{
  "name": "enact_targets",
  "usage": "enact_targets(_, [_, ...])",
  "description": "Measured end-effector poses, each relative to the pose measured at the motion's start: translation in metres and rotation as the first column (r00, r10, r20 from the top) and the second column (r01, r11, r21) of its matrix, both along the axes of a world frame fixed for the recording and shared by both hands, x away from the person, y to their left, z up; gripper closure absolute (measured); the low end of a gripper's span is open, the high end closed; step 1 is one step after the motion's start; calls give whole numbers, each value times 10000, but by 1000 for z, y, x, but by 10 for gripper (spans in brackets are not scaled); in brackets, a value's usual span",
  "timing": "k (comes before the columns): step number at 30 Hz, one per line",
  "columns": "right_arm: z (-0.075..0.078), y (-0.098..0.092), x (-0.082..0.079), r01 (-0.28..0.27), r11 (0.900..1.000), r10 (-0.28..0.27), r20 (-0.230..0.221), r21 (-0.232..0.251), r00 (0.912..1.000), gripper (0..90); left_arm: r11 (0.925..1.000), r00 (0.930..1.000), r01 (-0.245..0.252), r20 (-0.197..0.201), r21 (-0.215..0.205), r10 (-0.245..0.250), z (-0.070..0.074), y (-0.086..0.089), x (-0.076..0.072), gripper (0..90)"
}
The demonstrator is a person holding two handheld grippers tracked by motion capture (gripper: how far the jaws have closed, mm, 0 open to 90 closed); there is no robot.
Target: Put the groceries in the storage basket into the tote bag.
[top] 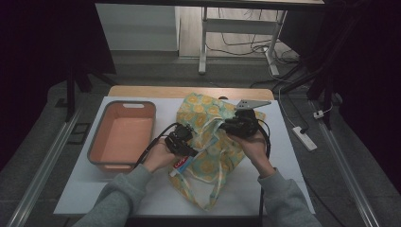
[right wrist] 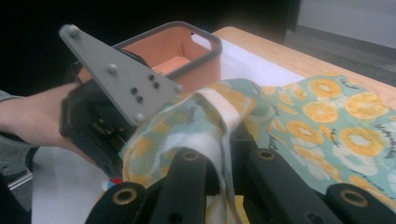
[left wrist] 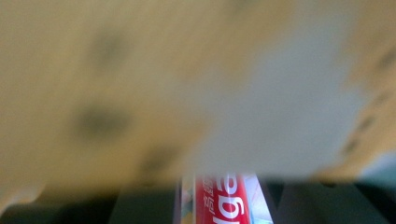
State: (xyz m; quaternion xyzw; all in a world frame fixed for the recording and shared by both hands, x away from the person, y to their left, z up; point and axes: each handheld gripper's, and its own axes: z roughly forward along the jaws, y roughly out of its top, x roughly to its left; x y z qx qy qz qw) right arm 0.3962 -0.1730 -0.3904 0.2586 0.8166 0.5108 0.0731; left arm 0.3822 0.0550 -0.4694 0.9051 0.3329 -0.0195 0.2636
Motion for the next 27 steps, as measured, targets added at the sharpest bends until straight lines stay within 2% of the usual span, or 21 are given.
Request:
enact_targets(3, [-1,4,-2,-163,9999,163,-58,11,9999,878,9996,10000,15,-39,-276,-16,0,-5,2,752])
enact_targets(11, [-5,16,-6,-565,9984,564,-189,-20,9982,878,9960,9993,-232,283,-866,258,5,-19,10,751])
enact_targets(13, [-6,15,-6,-498,9988,498,-190,-8,9986,879,9933,9979,-456,407,-1061,502,3,-22,13,751])
enact_targets(17, [-7,10,-3,-429,9990,434,-347,152,9985,879,9865,9966,-756,228,-1451,797,-3,-25,20,749])
enact_targets(19, [-8,10,-2,-372,9992,376,-350,118,9987,879,9845,9946,-917,337,-1495,978,-7,-27,21,744])
enact_targets(22, [-9,8,0,-193,9998,192,-282,-41,9994,878,9855,9937,-992,380,-1373,1053,-13,-30,22,732])
enact_targets(23, [-10,7,1,-169,9999,169,-325,-16,9993,878,9828,9932,-999,442,-1551,1080,-12,-30,22,731])
enact_targets(24, [-10,6,2,-140,9999,140,-364,23,9992,878,9778,9930,-1026,390,-1829,1115,-11,-29,22,704])
enact_targets(27, [-11,4,4,-58,10000,59,-378,21,9993,878,9826,9932,-774,729,-1688,907,-5,-27,16,541])
